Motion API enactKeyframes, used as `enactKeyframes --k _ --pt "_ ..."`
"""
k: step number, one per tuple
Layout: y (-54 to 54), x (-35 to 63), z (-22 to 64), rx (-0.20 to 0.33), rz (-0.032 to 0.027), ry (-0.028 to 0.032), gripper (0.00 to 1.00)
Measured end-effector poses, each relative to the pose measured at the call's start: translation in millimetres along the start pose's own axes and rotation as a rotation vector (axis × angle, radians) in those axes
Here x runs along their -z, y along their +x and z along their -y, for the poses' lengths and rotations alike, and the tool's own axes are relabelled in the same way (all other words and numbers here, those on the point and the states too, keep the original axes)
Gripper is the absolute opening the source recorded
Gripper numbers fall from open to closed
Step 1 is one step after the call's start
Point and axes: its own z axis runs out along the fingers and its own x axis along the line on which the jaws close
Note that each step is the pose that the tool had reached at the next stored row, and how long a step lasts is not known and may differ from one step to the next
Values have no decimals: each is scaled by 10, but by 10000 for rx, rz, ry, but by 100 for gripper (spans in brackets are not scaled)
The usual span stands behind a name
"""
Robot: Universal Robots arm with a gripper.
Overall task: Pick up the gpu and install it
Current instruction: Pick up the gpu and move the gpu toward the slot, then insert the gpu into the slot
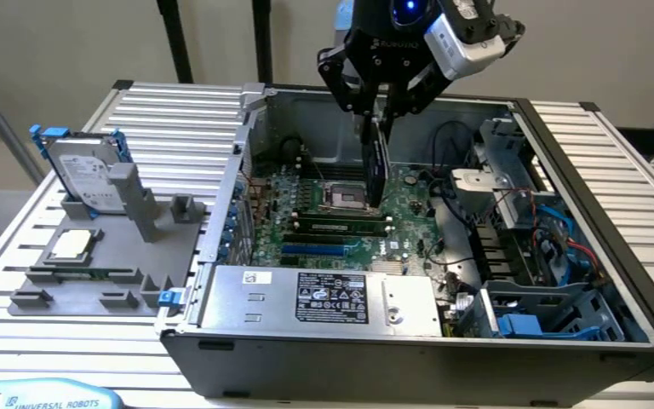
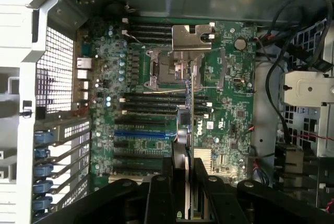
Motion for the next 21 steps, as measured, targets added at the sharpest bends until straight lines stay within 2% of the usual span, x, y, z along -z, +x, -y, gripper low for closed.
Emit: enactKeyframes --k 1,3,17,21 --pt "-8 -2 0 -2 -23 0 27" --pt "-8 -1 0 -4 -31 1 27" --pt "-9 -3 0 23 -33 0 27" --pt "-9 -16 1 722 -62 -4 27"
